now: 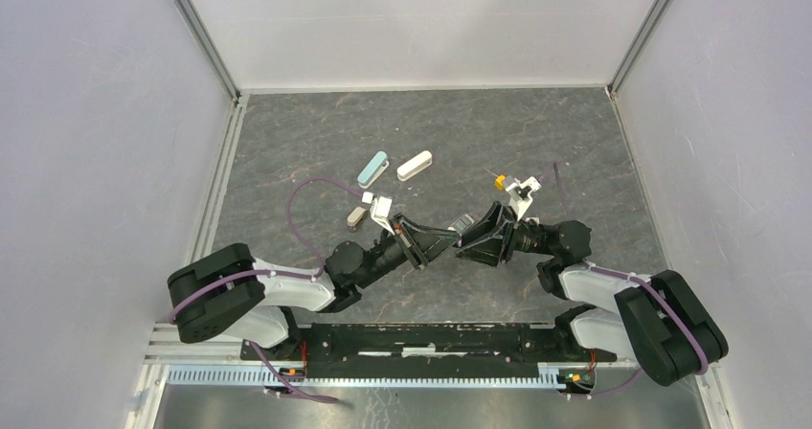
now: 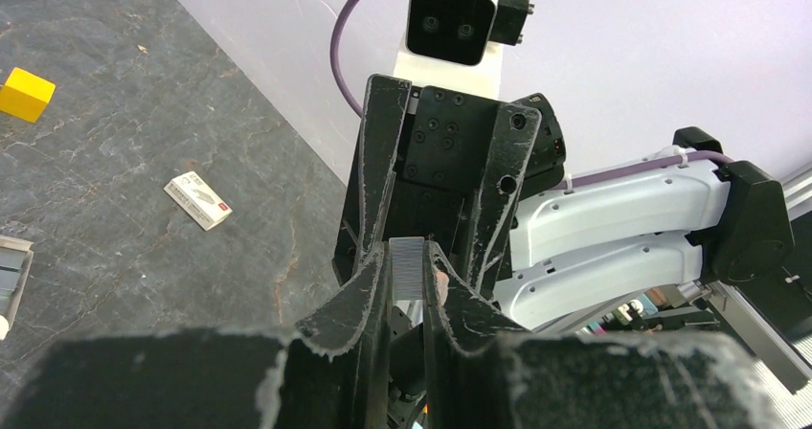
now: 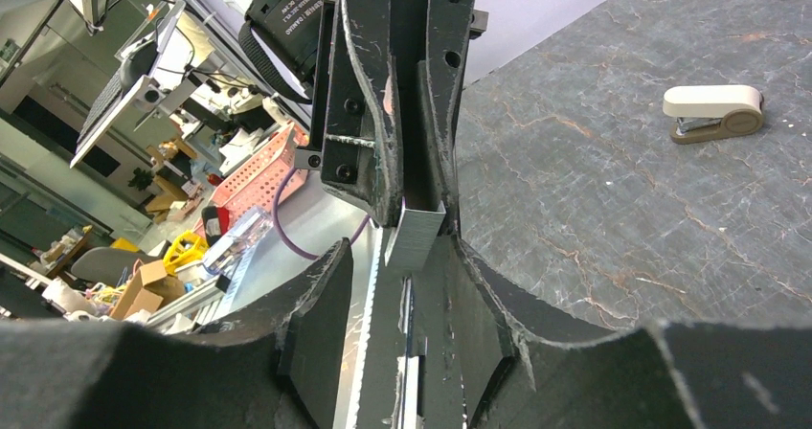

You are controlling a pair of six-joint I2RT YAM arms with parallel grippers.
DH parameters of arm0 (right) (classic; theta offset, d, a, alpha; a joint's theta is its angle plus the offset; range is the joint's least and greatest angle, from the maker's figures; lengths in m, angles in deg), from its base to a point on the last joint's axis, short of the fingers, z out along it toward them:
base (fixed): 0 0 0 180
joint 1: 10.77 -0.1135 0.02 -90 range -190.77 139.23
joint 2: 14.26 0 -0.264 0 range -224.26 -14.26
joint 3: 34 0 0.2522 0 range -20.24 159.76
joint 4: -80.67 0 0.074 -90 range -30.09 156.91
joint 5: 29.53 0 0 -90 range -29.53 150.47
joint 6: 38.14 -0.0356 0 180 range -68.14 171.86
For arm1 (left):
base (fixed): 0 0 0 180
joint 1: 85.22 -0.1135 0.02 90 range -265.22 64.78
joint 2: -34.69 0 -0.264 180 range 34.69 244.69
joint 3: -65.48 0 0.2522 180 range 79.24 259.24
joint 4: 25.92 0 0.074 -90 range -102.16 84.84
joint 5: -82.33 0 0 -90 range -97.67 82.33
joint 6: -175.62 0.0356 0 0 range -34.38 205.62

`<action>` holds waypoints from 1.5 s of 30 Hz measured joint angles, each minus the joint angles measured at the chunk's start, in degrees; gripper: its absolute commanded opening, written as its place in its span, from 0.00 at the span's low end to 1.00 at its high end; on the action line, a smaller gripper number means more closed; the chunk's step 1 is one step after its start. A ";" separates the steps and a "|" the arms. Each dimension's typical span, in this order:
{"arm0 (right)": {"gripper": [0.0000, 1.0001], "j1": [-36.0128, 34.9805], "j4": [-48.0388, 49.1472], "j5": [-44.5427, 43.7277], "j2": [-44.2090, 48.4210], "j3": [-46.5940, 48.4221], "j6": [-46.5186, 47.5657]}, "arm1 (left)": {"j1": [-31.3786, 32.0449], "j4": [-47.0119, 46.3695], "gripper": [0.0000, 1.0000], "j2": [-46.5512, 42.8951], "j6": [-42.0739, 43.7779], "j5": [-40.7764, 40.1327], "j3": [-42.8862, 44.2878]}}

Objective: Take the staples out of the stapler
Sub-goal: Pick up the staple from the center of the board.

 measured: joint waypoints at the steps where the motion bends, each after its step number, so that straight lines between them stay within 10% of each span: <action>1: 0.45 0.09 -0.26 0.02 0.02 0.07 0.04 | 0.00 -0.11 0.18 0.00 -0.02 -0.02 0.00; 26: 0.36 1.77 -1.88 -0.04 1.25 0.24 1.07 | 0.00 -0.83 0.20 -0.09 -0.09 -0.07 -0.04; 35: 0.17 1.84 -1.88 0.24 1.27 0.46 1.01 | 0.00 -1.09 0.23 0.35 -0.09 -0.20 -0.04; 45: 0.10 1.88 -1.90 0.26 1.27 0.61 1.27 | 0.00 -1.29 0.64 0.33 -0.50 -0.15 -0.04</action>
